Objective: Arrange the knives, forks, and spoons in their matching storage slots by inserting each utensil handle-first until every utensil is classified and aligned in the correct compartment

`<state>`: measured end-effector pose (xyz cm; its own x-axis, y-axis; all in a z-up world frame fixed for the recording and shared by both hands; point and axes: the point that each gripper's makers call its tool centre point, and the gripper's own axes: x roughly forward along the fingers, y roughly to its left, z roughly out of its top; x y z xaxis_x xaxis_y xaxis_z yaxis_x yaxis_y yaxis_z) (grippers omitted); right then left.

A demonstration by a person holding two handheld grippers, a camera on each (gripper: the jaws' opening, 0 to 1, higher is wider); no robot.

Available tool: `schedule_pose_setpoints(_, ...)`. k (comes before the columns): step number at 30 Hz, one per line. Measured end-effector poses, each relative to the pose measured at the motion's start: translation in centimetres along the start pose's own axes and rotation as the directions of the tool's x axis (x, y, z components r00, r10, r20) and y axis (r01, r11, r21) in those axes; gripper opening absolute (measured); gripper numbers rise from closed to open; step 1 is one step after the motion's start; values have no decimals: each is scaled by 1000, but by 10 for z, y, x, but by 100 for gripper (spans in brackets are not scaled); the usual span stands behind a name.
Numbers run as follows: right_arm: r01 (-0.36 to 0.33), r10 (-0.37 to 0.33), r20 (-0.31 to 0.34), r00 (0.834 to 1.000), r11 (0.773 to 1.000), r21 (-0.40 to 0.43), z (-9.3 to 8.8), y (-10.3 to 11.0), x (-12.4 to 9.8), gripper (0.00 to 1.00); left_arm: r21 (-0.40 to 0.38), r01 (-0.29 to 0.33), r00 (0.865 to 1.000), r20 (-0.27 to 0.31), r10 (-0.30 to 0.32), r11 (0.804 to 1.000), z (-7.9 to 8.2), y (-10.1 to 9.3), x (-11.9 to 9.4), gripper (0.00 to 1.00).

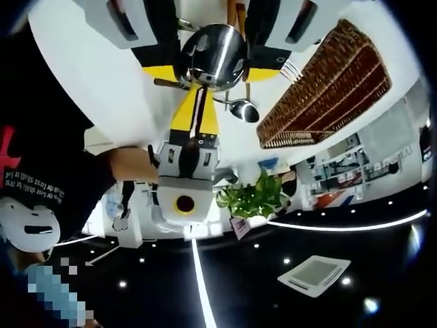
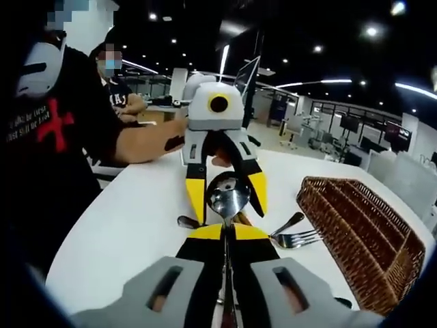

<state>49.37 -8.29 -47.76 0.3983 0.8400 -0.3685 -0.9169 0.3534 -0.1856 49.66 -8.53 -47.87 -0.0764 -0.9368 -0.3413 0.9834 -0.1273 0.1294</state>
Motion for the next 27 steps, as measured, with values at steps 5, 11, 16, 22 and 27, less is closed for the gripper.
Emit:
schedule_pose_setpoints(5,3,-3,-2,1000,1000,-1,-3,-1,1,2,5,4,1000,-18,-4,1000,-3,-1,1,36)
schedule_pose_setpoints(11,14,-14,-10,1000,1000,7,-7,-3,1,3,3,6,1000,-23,-6,1000,-4,-1,2,35)
schedule_pose_setpoints(16,18,-19,-42,999,999,-31,-16,-4,2,3,-1,10,1000,-27,-10,1000,-5,-1,2,34)
schedule_pose_setpoints(22,26,-29,-42,999,998,-56,-18,-5,4,4,-12,12,1000,-23,-12,1000,-4,-1,1,34)
schedule_pose_setpoints(27,30,-34,-37,999,995,-92,-17,-5,4,3,-12,10,1000,-22,-11,1000,-5,0,0,34)
